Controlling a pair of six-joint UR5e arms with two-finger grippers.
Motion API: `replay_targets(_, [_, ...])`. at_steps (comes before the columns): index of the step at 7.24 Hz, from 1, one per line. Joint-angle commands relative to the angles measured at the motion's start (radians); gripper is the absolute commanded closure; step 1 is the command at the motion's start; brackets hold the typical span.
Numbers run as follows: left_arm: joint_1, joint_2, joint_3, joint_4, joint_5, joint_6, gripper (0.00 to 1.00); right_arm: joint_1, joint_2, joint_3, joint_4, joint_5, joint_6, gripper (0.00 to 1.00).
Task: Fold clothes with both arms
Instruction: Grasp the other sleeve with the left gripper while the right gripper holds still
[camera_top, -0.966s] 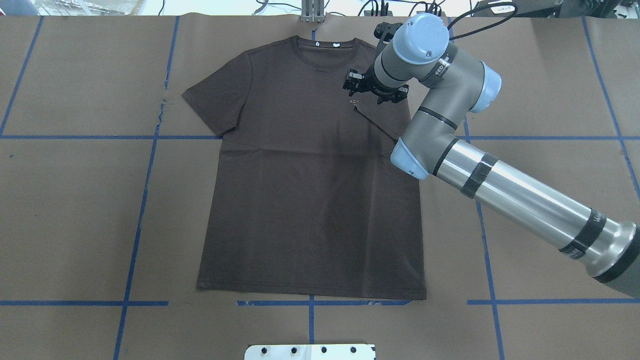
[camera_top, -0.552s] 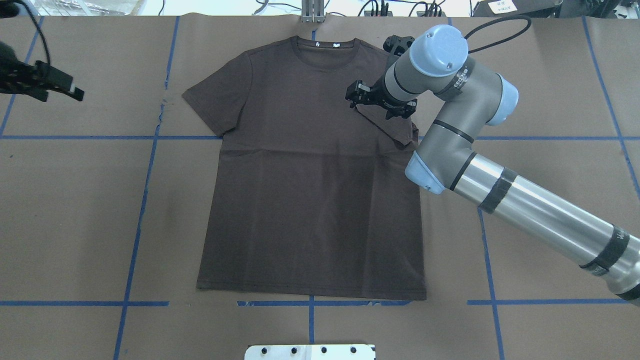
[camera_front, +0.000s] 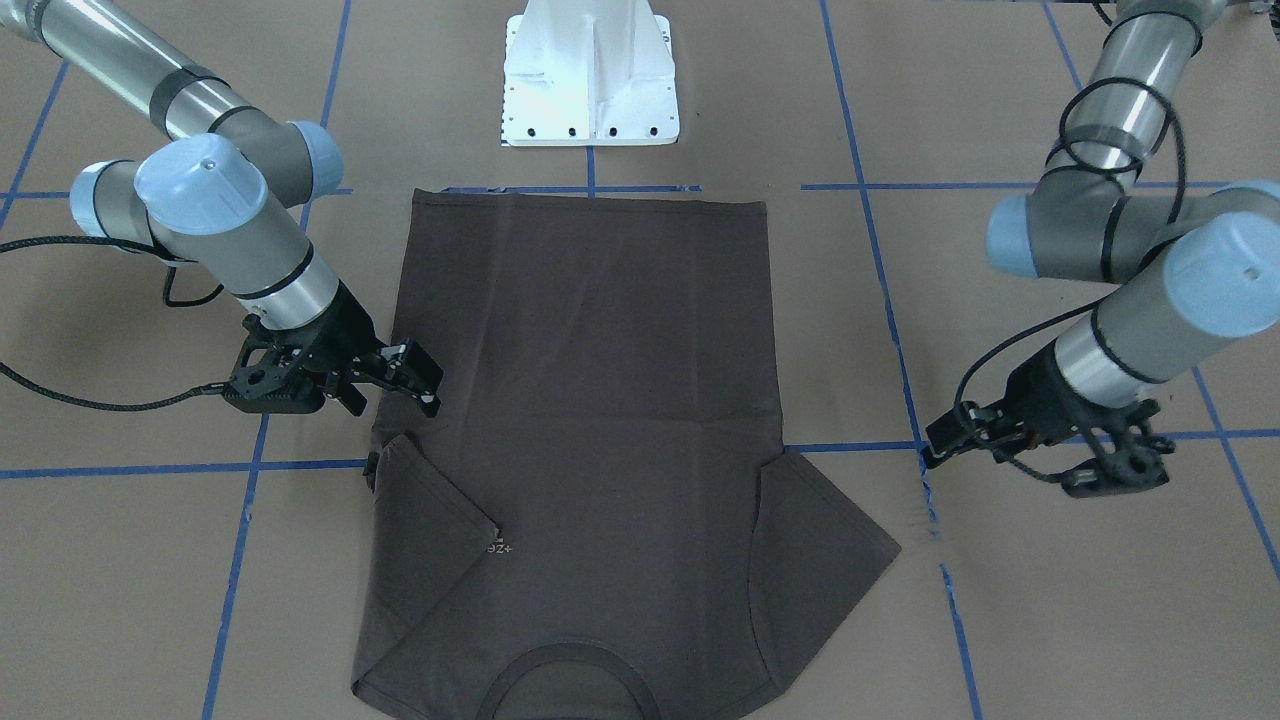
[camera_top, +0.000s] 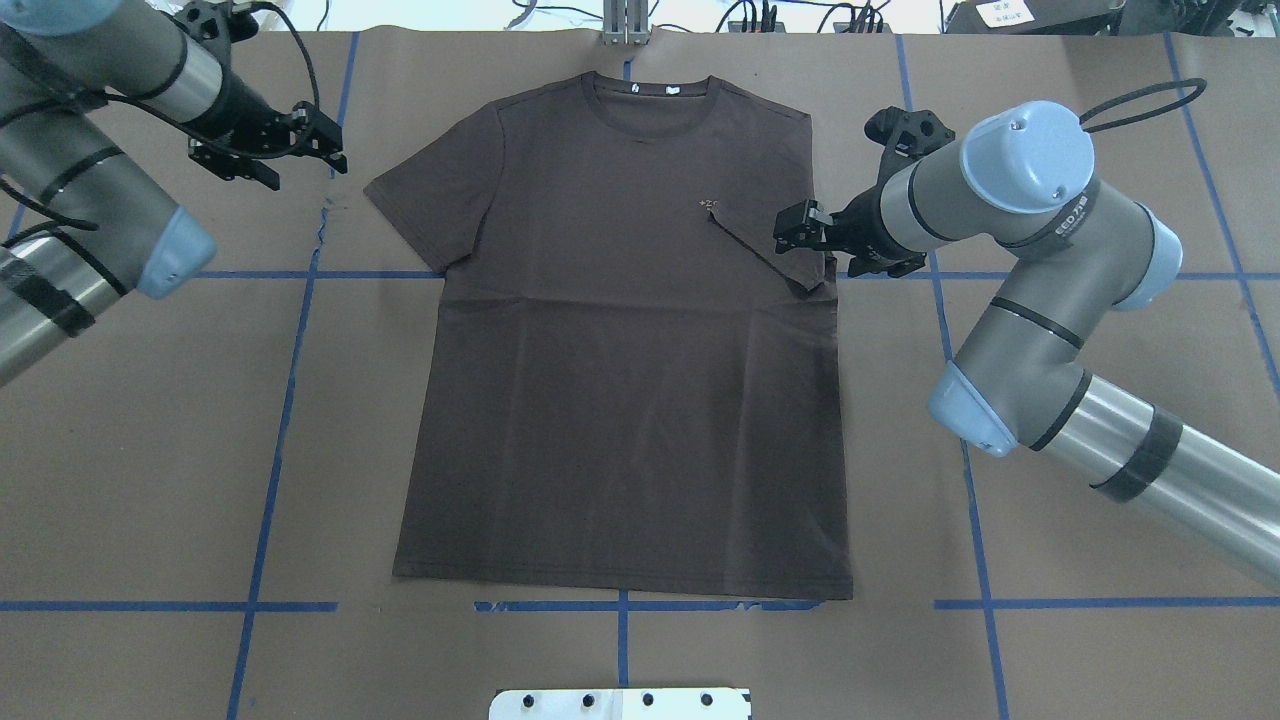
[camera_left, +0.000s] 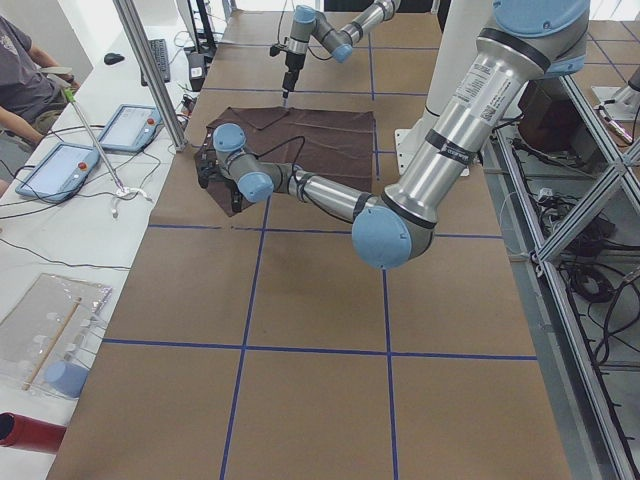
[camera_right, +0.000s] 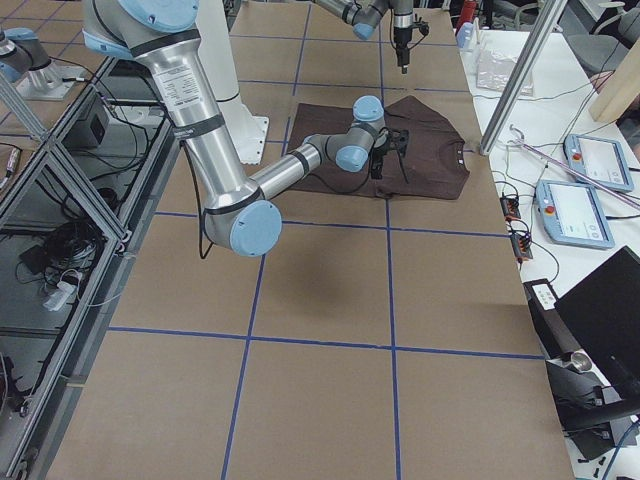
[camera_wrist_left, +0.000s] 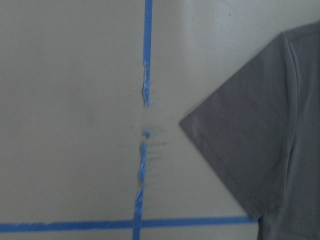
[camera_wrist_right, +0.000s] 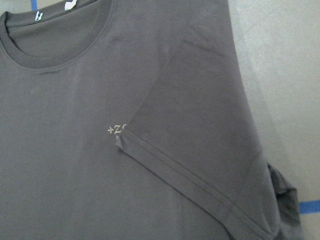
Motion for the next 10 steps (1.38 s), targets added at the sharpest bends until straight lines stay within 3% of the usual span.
replay_targets(1, [0.073,-0.093,0.176,-0.092,0.173,-0.06,0.22,-0.001,-0.013,0.017,-0.001,-0.006,0.0,0.0])
replay_targets(2, [0.084,-0.122,0.213,-0.095,0.175,-0.059,0.3,-0.002,-0.013,0.014,-0.001,-0.008,0.0,0.0])
replay_targets(5, [0.092,-0.124,0.254,-0.13,0.232,-0.051,0.38,-0.006,-0.009,0.008,-0.001,-0.009,0.001,0.0])
replay_targets(6, [0.092,-0.125,0.254,-0.13,0.232,-0.051,0.48,-0.007,-0.009,0.008,-0.001,-0.009,0.0,0.0])
replay_targets(7, [0.092,-0.125,0.254,-0.13,0.232,-0.054,0.7,-0.007,-0.003,0.006,-0.001,-0.009,0.0,0.0])
replay_targets(9, [0.102,-0.125,0.255,-0.128,0.233,-0.055,0.74,-0.007,-0.002,0.005,-0.001,-0.009,0.0,0.0])
replay_targets(10, [0.102,-0.131,0.254,-0.124,0.233,-0.069,1.0,-0.007,-0.001,0.005,0.0,-0.009,0.001,0.0])
